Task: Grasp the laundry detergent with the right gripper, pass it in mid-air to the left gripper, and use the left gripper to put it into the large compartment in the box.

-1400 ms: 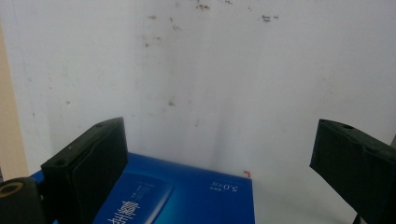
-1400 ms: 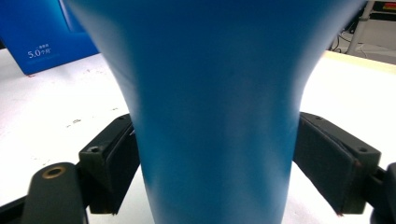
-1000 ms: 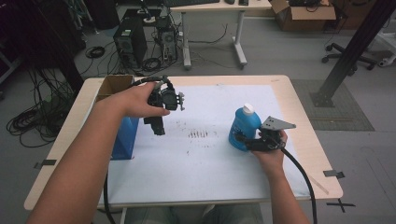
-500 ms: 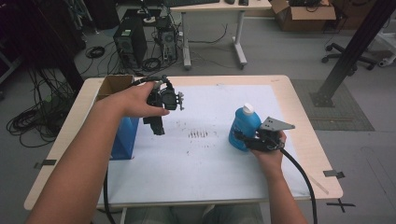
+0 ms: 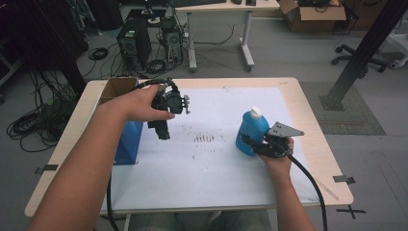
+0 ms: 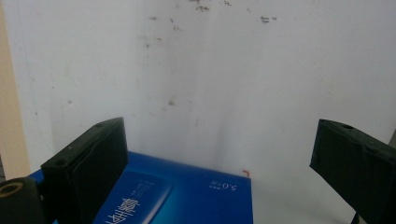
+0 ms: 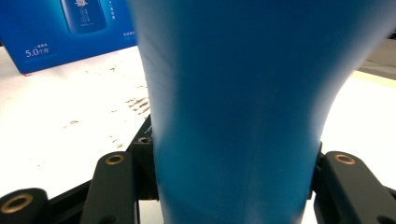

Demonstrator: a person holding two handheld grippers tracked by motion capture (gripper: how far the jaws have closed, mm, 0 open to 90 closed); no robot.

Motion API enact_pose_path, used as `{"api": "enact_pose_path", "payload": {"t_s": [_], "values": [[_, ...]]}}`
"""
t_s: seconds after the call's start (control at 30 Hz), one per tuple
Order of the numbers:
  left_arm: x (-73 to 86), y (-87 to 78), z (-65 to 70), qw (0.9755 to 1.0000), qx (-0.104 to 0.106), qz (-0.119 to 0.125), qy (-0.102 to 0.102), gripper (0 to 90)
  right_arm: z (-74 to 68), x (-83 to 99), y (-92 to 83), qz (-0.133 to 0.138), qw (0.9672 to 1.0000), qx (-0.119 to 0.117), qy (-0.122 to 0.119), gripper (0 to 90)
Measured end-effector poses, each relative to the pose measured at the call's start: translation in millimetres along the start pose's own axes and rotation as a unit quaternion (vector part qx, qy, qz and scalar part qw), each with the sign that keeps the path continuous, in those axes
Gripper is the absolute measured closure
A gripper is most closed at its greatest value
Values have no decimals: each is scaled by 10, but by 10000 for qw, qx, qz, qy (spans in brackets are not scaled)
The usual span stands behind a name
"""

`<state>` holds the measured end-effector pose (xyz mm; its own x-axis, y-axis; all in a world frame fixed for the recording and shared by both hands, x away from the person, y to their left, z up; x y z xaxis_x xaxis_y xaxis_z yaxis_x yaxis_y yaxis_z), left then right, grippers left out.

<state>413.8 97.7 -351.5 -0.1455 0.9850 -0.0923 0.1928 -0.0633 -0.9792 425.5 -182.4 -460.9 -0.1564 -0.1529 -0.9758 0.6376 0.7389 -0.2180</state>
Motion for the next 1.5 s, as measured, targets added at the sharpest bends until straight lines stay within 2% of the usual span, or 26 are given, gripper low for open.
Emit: {"api": "enact_pose_path", "payload": {"t_s": [0.17,0.33,0.6,0.83,1.0,1.17,1.3,1.33,1.37,1.5], "values": [[-5,-3,-1,10000,-2,3,-5,44,-9,-70,-47,121,9999,-27,46,452],[-12,-19,-3,10000,-1,11,-24,44,-20,-268,-128,330,9994,-96,-11,452],[-23,-123,-21,10000,-51,28,3,44,-65,-478,-208,337,9989,-297,-95,453],[-54,-230,-18,9999,-84,109,57,44,-167,-663,-263,290,9974,-580,-305,452],[-47,-268,-13,9999,-96,108,64,44,-275,-779,-286,225,9952,-835,-459,454],[-50,-308,-6,9999,-91,114,80,43,-342,-847,-295,199,9935,-987,-538,455],[-68,-350,8,9998,-72,152,97,44,-410,-913,-304,179,9908,-1215,-568,455],[-76,-361,17,9998,-44,179,101,44,-444,-938,-305,133,9891,-1351,-569,456],[-90,-378,28,9997,-29,218,131,44,-444,-938,-305,133,9891,-1351,-569,456],[-113,-417,55,9996,2,244,169,44,-514,-981,-301,75,9853,-1585,-627,456]]}}
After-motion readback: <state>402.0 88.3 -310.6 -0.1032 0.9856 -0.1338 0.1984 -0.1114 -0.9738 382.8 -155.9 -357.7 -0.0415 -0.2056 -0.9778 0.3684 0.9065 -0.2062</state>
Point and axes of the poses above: each handheld gripper's, and its own axes: y roughly forward along the jaws, x roughly out of its underside, z roughly to its right, the point moved 9 cm from there along y, roughly forward along the jaws, and after that the axes turned 5 degrees about z, right-handed, at the moved point
